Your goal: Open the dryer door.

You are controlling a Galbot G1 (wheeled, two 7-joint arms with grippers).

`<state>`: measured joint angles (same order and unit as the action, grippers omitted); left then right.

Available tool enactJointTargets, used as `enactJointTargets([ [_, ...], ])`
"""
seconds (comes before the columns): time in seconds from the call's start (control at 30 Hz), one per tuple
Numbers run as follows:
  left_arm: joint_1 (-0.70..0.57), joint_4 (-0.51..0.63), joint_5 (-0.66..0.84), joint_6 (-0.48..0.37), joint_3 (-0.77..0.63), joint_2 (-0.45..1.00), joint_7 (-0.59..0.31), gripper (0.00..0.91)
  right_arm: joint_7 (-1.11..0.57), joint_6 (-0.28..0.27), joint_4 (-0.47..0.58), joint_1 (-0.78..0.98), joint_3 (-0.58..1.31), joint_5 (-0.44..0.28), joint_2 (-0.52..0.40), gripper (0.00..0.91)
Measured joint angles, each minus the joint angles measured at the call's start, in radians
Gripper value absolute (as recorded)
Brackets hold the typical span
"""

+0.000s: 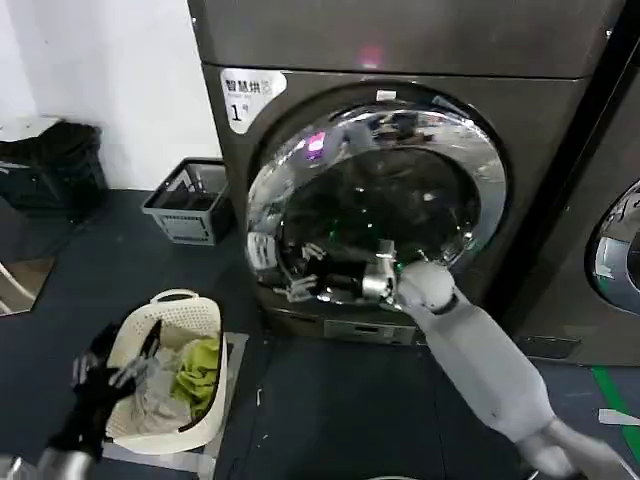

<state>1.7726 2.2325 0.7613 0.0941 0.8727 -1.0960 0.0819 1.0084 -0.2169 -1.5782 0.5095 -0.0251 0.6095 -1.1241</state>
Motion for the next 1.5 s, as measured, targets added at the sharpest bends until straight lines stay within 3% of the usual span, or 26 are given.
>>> enactJointTargets([
  [0.23, -0.189, -0.144, 0.124, 0.001, -0.089, 0.178, 0.044, 0.907, 0.110, 0.002, -0.089, 0.109, 0.092, -0.018, 0.049, 0.907],
  [0.4, -0.378, -0.319, 0.235, 0.028, -0.207, 0.297, 0.186, 0.907, 0.224, 0.038, -0.160, 0.255, 0.236, -0.041, 0.077, 0.907],
  [0.57, -0.571, -0.448, 0.252, 0.089, -0.407, 0.391, 0.298, 0.907, 0.292, 0.113, -0.232, 0.428, 0.448, -0.054, 0.056, 0.907],
  [0.73, -0.805, -0.518, 0.351, 0.069, -0.648, 0.423, 0.353, 0.907, 0.308, 0.139, -0.302, 0.589, 0.693, -0.039, 0.005, 0.907],
  [0.97, -1.070, -0.524, 0.433, -0.001, -0.920, 0.424, 0.413, 0.907, 0.110, 0.145, -0.385, 0.753, 1.034, -0.041, -0.072, 0.907],
  [1.07, -1.132, -0.541, 0.435, -0.012, -0.999, 0.401, 0.407, 0.907, -0.043, 0.101, -0.408, 0.801, 1.157, -0.040, -0.087, 0.907],
  [1.2, -1.219, -0.561, 0.441, -0.019, -1.103, 0.359, 0.410, 0.907, -0.291, 0.068, -0.427, 0.852, 1.296, -0.053, -0.079, 0.907],
  [1.27, -1.262, -0.557, 0.443, -0.023, -1.155, 0.342, 0.420, 0.907, -0.390, 0.056, -0.425, 0.873, 1.362, -0.092, -0.070, 0.907],
  [1.37, -1.313, -0.544, 0.415, -0.018, -1.231, 0.327, 0.437, 0.907, -0.503, 0.068, -0.405, 0.903, 1.471, -0.157, -0.045, 0.907],
  [1.5, -1.377, -0.516, 0.410, -0.020, -1.336, 0.318, 0.452, 0.907, -0.664, 0.074, -0.353, 0.916, 1.609, -0.151, -0.003, 0.907],
])
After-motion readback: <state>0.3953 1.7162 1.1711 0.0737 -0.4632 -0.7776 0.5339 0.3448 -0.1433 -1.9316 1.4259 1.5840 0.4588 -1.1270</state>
